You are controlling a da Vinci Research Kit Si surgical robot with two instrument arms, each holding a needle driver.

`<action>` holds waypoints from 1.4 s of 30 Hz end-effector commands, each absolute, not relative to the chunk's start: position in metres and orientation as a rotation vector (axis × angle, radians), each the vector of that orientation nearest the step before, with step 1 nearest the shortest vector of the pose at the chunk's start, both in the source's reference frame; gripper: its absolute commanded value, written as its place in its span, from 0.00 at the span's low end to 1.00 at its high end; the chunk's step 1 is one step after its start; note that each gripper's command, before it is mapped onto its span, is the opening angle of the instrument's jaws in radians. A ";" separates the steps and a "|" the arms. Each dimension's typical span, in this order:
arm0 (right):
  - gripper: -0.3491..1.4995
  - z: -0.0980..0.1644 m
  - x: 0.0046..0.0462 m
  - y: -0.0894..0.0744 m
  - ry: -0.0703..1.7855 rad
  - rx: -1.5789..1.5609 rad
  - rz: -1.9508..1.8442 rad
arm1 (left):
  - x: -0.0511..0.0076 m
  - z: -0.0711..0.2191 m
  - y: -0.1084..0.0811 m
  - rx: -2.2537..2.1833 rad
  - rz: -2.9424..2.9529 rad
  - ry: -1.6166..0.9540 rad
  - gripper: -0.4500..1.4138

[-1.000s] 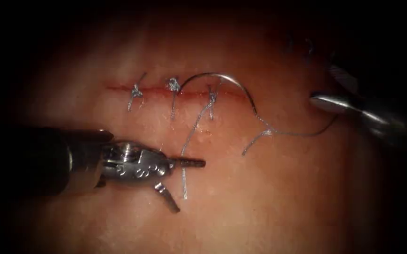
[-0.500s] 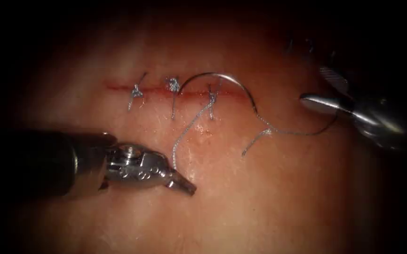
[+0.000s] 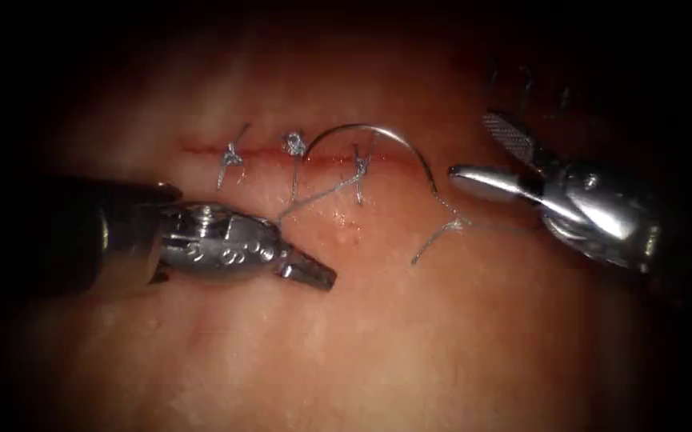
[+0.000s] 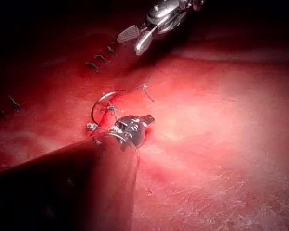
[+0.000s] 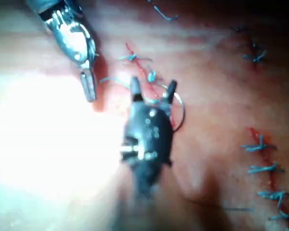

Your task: Wound Closure

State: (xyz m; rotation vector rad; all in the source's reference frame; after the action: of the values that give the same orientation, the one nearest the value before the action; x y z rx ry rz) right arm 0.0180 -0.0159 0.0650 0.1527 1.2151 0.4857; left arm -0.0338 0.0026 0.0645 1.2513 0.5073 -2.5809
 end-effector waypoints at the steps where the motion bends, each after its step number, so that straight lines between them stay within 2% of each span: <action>1: 0.99 0.066 0.0199 -0.016 1.245 0.115 0.432 | -0.0343 0.065 0.003 1.262 -2.579 0.511 0.00; 14: 0.99 0.070 0.0252 -0.018 1.247 0.002 0.248 | -0.0343 0.062 0.006 1.313 -2.599 0.480 0.00; 30: 0.99 0.073 0.0293 -0.018 1.198 -0.086 0.214 | -0.0361 0.060 0.005 1.310 -2.589 0.450 0.00; 42: 0.98 0.074 0.0314 -0.018 1.227 -0.156 0.227 | -0.0368 0.060 0.005 1.315 -2.579 0.455 0.00</action>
State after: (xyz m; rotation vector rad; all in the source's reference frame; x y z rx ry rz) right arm 0.0306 -0.0178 0.0735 -0.1555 1.2236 0.2289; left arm -0.0363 0.0045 0.0595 1.3127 0.4565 -2.5817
